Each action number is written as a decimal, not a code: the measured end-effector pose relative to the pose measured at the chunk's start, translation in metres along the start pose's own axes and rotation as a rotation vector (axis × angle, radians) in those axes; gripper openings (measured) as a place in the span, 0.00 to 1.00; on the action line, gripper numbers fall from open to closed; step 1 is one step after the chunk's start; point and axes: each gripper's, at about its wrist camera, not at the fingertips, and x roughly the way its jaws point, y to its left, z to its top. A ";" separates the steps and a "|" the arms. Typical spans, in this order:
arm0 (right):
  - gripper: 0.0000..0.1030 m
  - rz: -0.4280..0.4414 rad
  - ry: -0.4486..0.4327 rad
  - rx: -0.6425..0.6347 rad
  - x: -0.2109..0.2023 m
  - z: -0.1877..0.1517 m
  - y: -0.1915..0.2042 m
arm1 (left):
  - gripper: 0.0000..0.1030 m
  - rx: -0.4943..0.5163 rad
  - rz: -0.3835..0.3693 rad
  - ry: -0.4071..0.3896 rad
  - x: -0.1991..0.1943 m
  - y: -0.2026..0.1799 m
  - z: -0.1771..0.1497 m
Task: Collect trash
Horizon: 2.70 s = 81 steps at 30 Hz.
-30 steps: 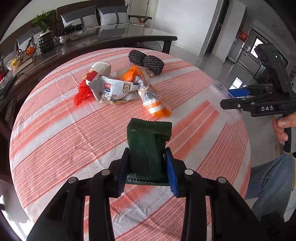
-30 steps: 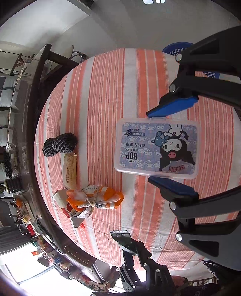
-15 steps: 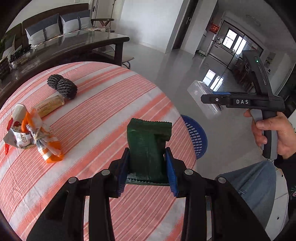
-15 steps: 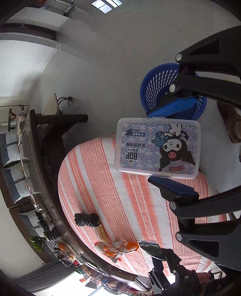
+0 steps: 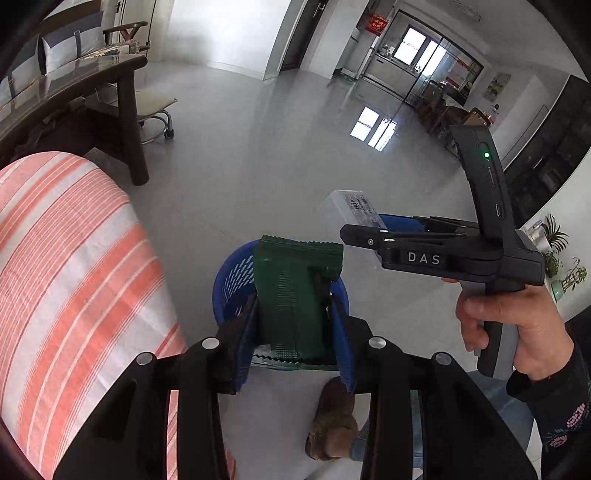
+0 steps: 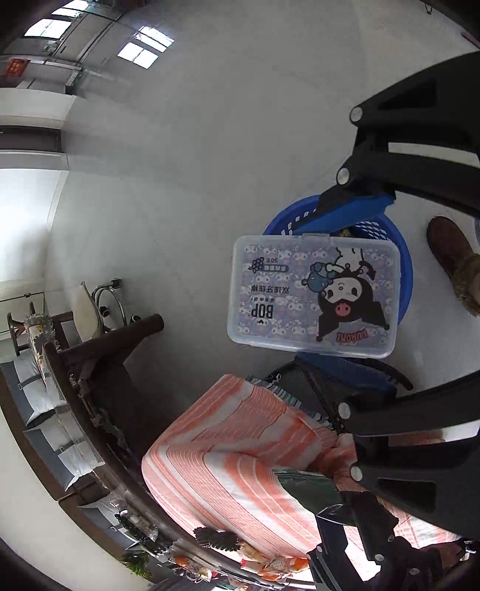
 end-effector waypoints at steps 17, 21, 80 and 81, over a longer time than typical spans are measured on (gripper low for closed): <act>0.74 0.088 0.005 0.181 0.036 -0.001 -0.064 | 0.71 -0.010 0.047 0.084 0.117 -0.001 0.012; 0.80 0.084 -0.041 0.232 0.024 0.000 -0.080 | 0.79 -0.009 0.080 0.064 0.113 -0.001 0.017; 0.43 0.158 -0.109 -0.531 0.038 -0.047 0.391 | 0.96 -0.457 0.667 -0.129 -0.238 0.278 -0.250; 0.43 0.129 -0.111 -0.528 0.037 -0.047 0.382 | 0.96 -0.459 0.670 -0.129 -0.238 0.278 -0.251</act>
